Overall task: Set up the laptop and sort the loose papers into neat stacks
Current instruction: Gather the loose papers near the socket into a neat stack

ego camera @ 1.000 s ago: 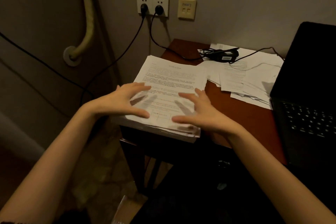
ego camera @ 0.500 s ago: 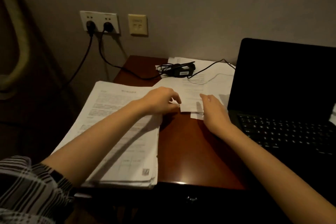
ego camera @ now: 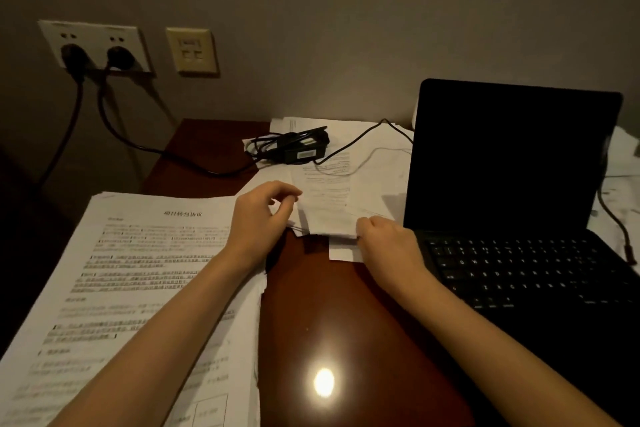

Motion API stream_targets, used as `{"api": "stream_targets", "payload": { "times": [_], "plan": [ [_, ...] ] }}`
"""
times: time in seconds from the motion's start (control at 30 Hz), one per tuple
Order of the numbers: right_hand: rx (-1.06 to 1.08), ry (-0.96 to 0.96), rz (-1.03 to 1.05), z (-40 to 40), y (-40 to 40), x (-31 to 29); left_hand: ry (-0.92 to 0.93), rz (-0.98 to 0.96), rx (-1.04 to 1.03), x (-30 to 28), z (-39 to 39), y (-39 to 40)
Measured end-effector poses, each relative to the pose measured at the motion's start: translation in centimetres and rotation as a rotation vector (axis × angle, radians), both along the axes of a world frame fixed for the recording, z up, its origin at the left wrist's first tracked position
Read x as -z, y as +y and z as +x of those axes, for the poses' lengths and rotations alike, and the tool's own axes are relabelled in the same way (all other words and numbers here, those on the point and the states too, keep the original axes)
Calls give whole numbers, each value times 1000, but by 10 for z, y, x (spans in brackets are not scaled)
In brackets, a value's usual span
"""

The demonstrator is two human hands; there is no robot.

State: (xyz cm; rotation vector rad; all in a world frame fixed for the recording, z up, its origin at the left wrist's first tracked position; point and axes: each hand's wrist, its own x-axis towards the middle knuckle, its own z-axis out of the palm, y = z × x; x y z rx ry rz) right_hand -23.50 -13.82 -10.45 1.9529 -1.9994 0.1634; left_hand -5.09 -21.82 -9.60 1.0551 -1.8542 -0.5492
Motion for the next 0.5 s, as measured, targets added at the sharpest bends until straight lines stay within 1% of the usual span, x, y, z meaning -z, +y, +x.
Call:
{"api": "stream_targets", "payload": {
  "times": [0.17,0.33,0.5],
  "plan": [
    [-73,42,-38,4,-8,0,121,44,-26,-1,2,0],
    [-85,0,-98,5,-10,-10,349,109,-74,-2,3,1],
    [-162,6,-201,28,-16,-22,485,93,-150,-6,9,1]
  ]
}}
